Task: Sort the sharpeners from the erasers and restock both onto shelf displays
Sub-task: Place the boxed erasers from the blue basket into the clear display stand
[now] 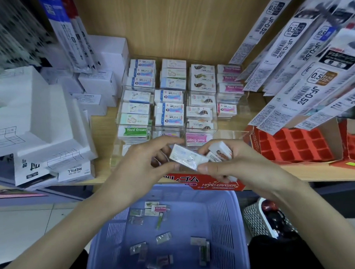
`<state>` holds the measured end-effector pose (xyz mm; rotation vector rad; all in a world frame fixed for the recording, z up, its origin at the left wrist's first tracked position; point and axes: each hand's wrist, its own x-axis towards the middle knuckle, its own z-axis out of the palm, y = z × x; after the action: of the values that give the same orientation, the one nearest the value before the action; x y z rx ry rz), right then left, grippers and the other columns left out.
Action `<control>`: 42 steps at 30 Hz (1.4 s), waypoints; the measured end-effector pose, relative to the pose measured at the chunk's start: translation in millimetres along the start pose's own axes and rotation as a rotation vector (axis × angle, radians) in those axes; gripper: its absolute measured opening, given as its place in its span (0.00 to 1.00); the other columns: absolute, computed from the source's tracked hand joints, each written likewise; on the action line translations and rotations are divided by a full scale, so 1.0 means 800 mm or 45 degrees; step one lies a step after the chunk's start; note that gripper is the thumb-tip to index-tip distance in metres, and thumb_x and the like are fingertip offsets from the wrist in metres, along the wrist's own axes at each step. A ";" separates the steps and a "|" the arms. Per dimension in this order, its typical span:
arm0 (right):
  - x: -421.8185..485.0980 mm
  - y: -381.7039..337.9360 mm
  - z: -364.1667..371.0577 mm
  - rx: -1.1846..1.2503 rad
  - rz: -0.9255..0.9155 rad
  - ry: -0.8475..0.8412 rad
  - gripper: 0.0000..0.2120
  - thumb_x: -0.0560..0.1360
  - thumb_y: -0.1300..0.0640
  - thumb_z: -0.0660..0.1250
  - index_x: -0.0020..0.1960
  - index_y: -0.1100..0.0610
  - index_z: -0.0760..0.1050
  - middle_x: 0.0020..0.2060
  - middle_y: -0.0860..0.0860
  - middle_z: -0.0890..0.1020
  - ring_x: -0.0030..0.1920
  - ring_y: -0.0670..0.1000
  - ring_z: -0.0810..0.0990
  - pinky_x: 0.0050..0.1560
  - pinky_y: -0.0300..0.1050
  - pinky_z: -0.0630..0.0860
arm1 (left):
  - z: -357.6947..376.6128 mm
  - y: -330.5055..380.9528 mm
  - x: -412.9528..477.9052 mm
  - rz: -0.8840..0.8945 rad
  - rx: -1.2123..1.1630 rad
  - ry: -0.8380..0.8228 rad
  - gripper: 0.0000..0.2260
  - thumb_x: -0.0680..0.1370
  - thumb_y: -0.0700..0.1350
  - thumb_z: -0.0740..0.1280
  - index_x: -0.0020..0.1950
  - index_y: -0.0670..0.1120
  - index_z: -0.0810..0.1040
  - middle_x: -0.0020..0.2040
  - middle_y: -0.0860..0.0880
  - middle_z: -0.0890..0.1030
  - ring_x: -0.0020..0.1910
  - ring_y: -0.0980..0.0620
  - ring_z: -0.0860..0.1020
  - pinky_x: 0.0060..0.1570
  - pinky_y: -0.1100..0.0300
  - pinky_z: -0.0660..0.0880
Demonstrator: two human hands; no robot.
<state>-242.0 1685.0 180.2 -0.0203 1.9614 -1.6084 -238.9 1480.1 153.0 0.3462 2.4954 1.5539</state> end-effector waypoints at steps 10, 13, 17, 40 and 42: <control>0.008 0.004 0.026 0.275 0.076 0.068 0.06 0.68 0.61 0.72 0.42 0.57 0.75 0.26 0.50 0.75 0.27 0.48 0.66 0.25 0.38 0.63 | 0.006 0.006 0.007 -0.388 -0.947 0.141 0.17 0.67 0.44 0.69 0.55 0.41 0.77 0.47 0.43 0.84 0.49 0.46 0.82 0.52 0.58 0.79; 0.007 0.002 0.026 -0.019 -0.021 0.060 0.07 0.69 0.57 0.73 0.46 0.56 0.80 0.26 0.47 0.75 0.27 0.45 0.70 0.28 0.35 0.66 | 0.002 0.008 0.007 -0.374 -0.940 0.155 0.14 0.67 0.45 0.68 0.52 0.47 0.81 0.48 0.45 0.84 0.46 0.50 0.82 0.43 0.61 0.79; 0.011 -0.003 0.019 -0.094 -0.382 0.274 0.19 0.69 0.63 0.73 0.57 0.49 0.78 0.46 0.43 0.83 0.42 0.36 0.78 0.41 0.26 0.70 | -0.004 0.007 0.007 -0.383 -0.785 0.096 0.15 0.66 0.49 0.69 0.51 0.52 0.81 0.47 0.44 0.84 0.44 0.52 0.81 0.42 0.59 0.77; 0.032 0.015 0.019 -0.736 -0.711 0.496 0.15 0.68 0.54 0.73 0.55 0.53 0.80 0.48 0.43 0.78 0.51 0.38 0.75 0.50 0.25 0.67 | -0.026 -0.009 0.001 0.122 0.226 0.234 0.14 0.67 0.55 0.70 0.52 0.59 0.77 0.48 0.62 0.79 0.47 0.65 0.75 0.45 0.76 0.68; 0.043 0.015 0.027 -0.779 -0.738 0.531 0.16 0.68 0.54 0.73 0.55 0.57 0.81 0.46 0.44 0.76 0.48 0.39 0.74 0.48 0.24 0.67 | -0.033 -0.018 0.000 0.184 0.437 0.269 0.19 0.70 0.58 0.70 0.58 0.53 0.77 0.51 0.58 0.78 0.48 0.62 0.75 0.49 0.69 0.71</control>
<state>-256.5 1656.1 152.4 -0.5828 2.9099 -1.3233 -247.8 1451.1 151.4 0.4394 2.9693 1.2606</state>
